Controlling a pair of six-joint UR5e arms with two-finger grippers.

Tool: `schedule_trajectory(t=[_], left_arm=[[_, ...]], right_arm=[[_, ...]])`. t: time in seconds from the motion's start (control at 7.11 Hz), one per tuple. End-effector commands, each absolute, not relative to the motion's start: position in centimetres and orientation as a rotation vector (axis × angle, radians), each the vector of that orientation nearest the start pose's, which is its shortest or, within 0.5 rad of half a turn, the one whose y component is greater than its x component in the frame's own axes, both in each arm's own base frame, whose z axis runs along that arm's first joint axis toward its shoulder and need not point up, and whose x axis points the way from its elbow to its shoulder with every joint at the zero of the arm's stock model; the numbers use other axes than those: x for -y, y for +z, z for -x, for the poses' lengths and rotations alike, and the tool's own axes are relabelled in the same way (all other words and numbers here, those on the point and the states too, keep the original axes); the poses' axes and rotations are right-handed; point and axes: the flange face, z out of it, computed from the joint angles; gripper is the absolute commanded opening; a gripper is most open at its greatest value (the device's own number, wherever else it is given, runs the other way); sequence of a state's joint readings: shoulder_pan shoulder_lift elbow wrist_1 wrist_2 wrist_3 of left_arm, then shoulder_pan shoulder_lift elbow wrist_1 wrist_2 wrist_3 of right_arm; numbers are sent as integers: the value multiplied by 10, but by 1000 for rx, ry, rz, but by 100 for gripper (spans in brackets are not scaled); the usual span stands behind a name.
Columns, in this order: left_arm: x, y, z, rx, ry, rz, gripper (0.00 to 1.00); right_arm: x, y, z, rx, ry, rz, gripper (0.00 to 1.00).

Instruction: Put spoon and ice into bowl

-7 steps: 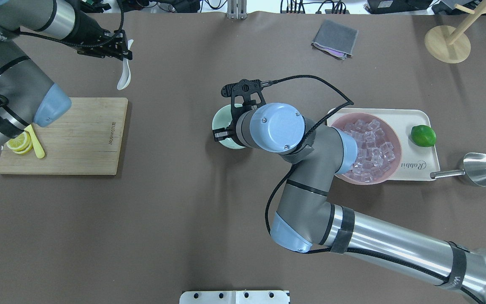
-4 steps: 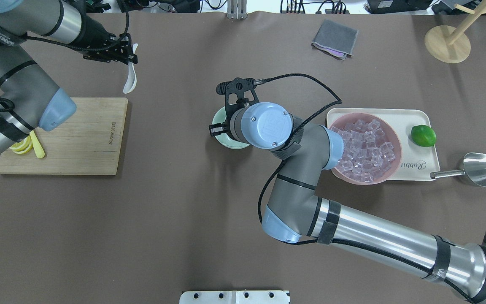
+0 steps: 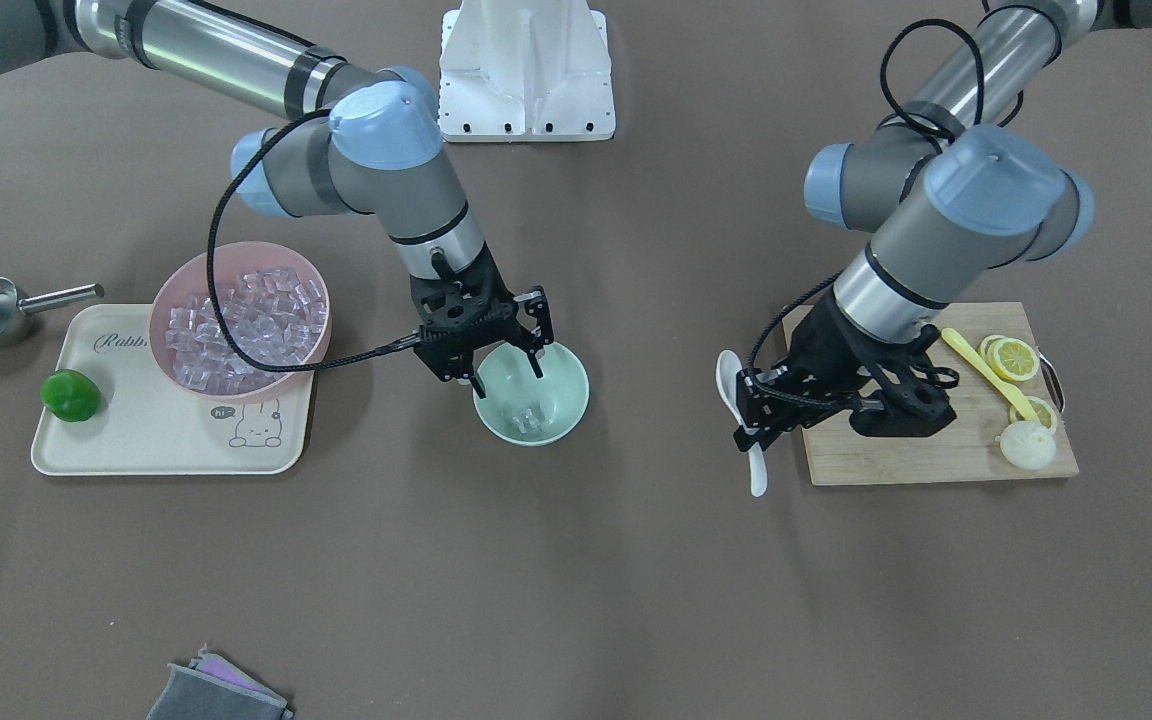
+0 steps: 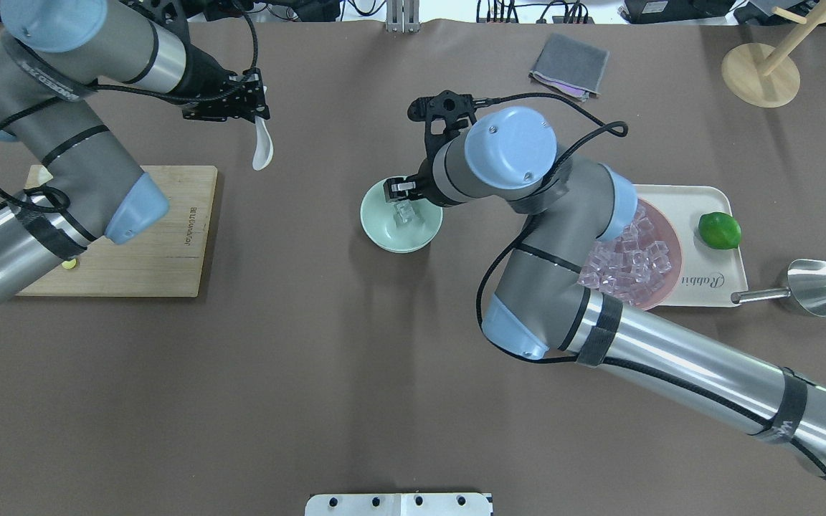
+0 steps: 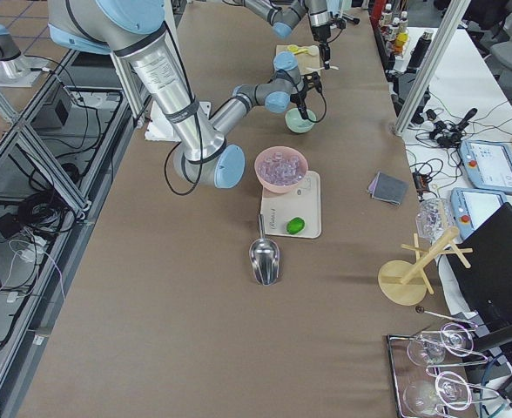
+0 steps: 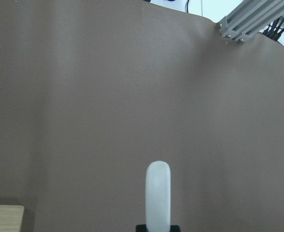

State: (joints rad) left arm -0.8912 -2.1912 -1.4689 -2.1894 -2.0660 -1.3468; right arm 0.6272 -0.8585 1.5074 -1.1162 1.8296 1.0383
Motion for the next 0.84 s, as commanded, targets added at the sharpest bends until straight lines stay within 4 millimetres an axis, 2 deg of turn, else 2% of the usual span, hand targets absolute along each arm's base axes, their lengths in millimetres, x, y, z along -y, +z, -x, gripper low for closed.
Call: schedule_trajectory(t=[0.0,0.14,0.42,0.56,0.7], left_arm=[[594,228,-409,-1220,-396,-165,0],[586,220,-427,-1222,-431,-181,0],[560,191,-485,-1229,-530,-252,0],[546,190,-512,-1234,-537,-249,0],[525,207,-549,-1230,-540,-280,0]], right_arm=[[536,209,442,1100,-62,-299,99],[553,227,392,1121,-51,-249,99],[575,291,301,1104,-127,-251,99],[583,320,274,1083,-154,-255,99],[588,336,257,1063,-167,-271,99]])
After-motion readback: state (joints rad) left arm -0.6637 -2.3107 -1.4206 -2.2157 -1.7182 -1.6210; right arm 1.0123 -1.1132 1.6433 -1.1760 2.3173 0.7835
